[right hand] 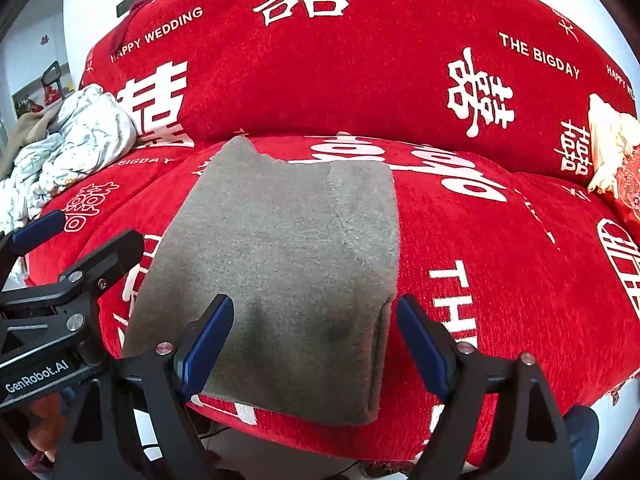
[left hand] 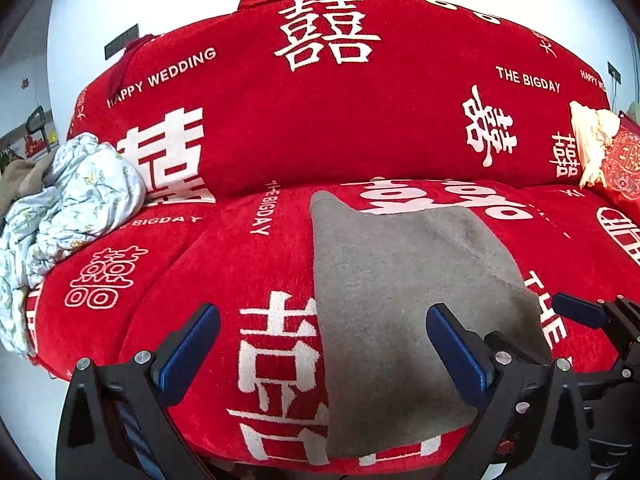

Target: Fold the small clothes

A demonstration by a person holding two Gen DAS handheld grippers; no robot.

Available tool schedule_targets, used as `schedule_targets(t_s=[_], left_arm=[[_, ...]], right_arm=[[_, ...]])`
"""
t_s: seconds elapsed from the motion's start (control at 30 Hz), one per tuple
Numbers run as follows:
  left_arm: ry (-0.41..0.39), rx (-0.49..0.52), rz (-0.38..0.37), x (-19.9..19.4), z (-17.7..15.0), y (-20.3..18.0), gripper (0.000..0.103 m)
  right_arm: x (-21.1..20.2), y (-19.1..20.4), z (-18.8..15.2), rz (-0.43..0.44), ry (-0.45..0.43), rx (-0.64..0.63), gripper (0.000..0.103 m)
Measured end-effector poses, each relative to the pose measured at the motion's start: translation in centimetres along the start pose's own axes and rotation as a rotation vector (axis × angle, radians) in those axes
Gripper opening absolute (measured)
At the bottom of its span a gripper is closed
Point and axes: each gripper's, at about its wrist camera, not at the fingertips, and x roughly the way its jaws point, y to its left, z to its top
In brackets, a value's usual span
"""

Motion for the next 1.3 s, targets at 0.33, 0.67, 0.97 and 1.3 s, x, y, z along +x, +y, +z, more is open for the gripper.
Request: schedule_targets(t_s=[0.33,0.67,0.97,1.3], left_arm=[[0.012,0.02,0.0,0.03,0.01,-0.1,0.103],[0.012,0.021,-0.001,0.07,0.0,-0.09,0.103],[0.012,0.021,-0.003,0.06,0.01,-0.03,0.103],[0.019,0.016,-0.005,0.19,-0.24,0.07,0.103]], right_arm=[[-0.04,0.27,-0.07,-0.001,-0.001,-0.008,0.086],[-0.05,0.24,-0.05,-0.001,-0.001,-0.009,0.086],[-0.06,0.27,-0.06,-0.001,-0.001,-0.008,0.086],[-0.07,0.28,-0.06,-0.001,0.0,-0.008,0.086]])
